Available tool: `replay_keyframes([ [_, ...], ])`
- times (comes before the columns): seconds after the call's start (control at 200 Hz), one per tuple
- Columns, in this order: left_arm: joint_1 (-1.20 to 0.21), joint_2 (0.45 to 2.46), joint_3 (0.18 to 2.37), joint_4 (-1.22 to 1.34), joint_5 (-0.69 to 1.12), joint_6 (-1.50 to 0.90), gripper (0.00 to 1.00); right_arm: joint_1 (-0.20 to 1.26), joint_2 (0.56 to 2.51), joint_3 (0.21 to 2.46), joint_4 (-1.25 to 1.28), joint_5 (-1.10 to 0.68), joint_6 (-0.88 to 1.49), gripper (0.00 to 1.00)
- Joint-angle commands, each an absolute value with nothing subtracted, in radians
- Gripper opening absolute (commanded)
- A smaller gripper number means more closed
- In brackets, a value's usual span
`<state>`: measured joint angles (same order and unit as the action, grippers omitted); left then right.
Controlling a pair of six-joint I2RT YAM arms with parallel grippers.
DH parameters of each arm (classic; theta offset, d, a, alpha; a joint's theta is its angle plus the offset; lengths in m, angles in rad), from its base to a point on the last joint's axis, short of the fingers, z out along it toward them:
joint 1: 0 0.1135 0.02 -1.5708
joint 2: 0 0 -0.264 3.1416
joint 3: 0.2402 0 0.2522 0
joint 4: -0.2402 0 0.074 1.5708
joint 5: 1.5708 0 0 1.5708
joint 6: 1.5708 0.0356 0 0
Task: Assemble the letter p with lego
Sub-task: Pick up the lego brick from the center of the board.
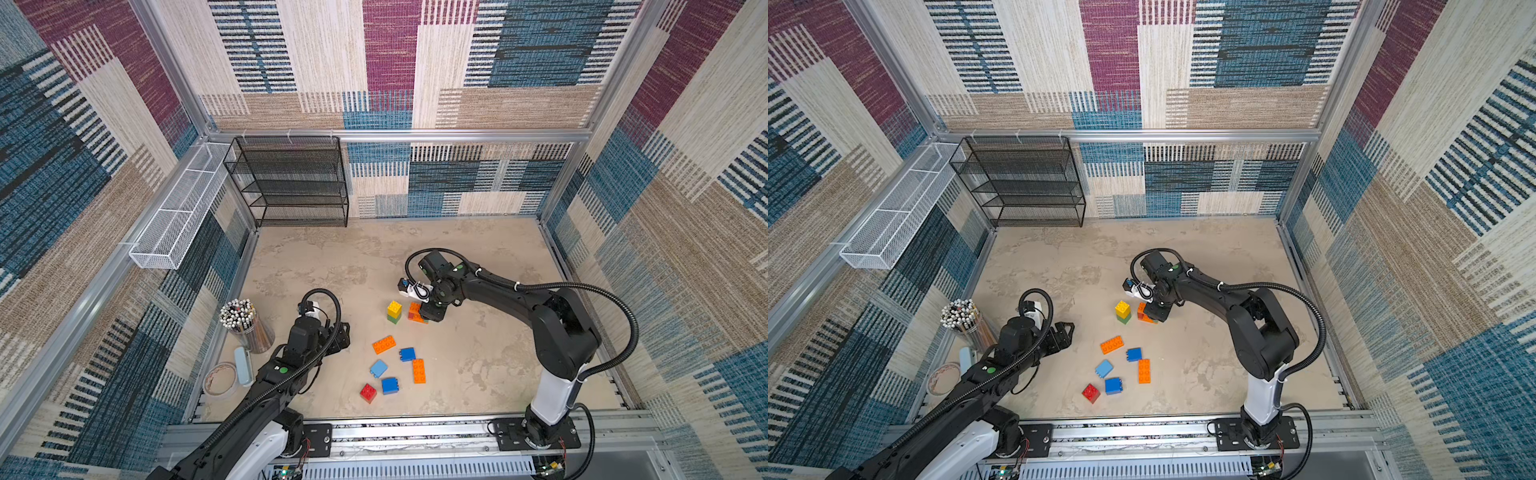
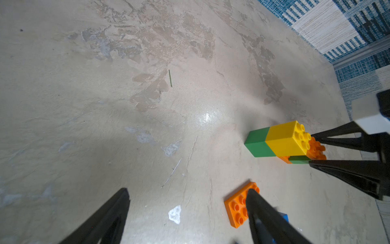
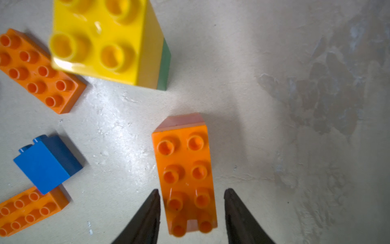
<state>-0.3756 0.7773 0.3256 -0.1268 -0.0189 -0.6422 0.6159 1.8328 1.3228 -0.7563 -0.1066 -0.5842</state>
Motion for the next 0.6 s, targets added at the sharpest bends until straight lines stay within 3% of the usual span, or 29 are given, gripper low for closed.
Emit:
replay_keyframes([
  [0.0,-0.376,0.777,0.327,-0.1,-0.008,-0.617,0.89,0.617,1.839,1.322,-0.741,-0.13,-0.595,0.49],
  [0.591,-0.374,0.853,0.373,-0.086,0.052,-0.604,0.94,0.616,1.763,1.351,-0.785,-0.134,-0.536,0.24],
])
